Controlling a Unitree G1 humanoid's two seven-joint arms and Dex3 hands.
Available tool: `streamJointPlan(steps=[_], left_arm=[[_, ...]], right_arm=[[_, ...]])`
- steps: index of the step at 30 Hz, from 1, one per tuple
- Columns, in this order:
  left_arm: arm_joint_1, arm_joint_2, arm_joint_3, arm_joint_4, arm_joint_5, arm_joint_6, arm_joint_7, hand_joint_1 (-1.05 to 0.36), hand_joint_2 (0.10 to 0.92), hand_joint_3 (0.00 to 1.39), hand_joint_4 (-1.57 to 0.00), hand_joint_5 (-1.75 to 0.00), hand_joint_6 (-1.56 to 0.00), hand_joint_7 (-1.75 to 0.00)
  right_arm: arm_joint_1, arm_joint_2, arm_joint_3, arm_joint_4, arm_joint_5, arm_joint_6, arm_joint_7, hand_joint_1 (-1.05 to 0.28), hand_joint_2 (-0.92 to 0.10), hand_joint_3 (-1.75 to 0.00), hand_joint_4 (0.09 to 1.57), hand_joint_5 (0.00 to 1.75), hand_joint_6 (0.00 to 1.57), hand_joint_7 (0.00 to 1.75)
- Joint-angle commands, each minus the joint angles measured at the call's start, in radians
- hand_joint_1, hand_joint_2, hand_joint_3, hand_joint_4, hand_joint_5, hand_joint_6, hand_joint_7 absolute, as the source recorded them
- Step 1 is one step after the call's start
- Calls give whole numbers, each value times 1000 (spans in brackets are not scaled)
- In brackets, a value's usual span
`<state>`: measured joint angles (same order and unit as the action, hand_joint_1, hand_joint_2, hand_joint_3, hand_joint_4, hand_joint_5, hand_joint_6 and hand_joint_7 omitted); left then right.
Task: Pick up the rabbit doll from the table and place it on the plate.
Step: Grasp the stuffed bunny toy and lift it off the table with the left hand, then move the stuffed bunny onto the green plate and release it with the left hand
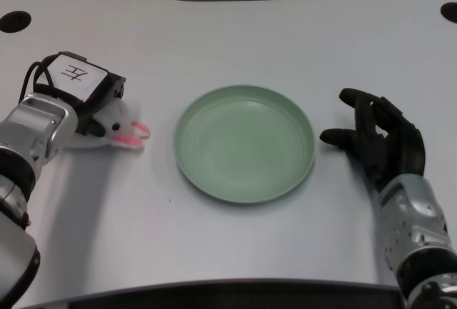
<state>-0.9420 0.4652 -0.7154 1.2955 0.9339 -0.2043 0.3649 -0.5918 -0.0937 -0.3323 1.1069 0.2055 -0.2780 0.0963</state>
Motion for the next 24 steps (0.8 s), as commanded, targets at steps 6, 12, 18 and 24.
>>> streamJointPlan(steps=[6, 12, 18, 24], left_arm=[[24, 52, -10, 13, 8, -123, 207, -298, 833, 7, -996, -1746, -927, -751], [23, 75, 122, -14, -137, -173, 99, -213, 863, 2, -976, -1746, -770, -1396], [12, 101, 205, -77, -211, -205, 61, -99, 913, 59, -901, -1746, -665, -1743], [-11, 99, 240, -161, -235, -272, 44, -119, 872, 64, -877, -1746, -648, -1746]], right_arm=[[8, 3, -4, -5, 10, -4, -2, -388, -921, -405, 696, 1197, 636, 804], [10, 5, 0, -6, 5, -15, -3, -385, -921, -413, 704, 1205, 639, 803], [8, 8, -1, -13, 11, 3, -7, -375, -921, -412, 691, 1199, 626, 792], [4, 11, -1, -10, 11, 5, -8, -379, -921, -407, 690, 1201, 632, 795]])
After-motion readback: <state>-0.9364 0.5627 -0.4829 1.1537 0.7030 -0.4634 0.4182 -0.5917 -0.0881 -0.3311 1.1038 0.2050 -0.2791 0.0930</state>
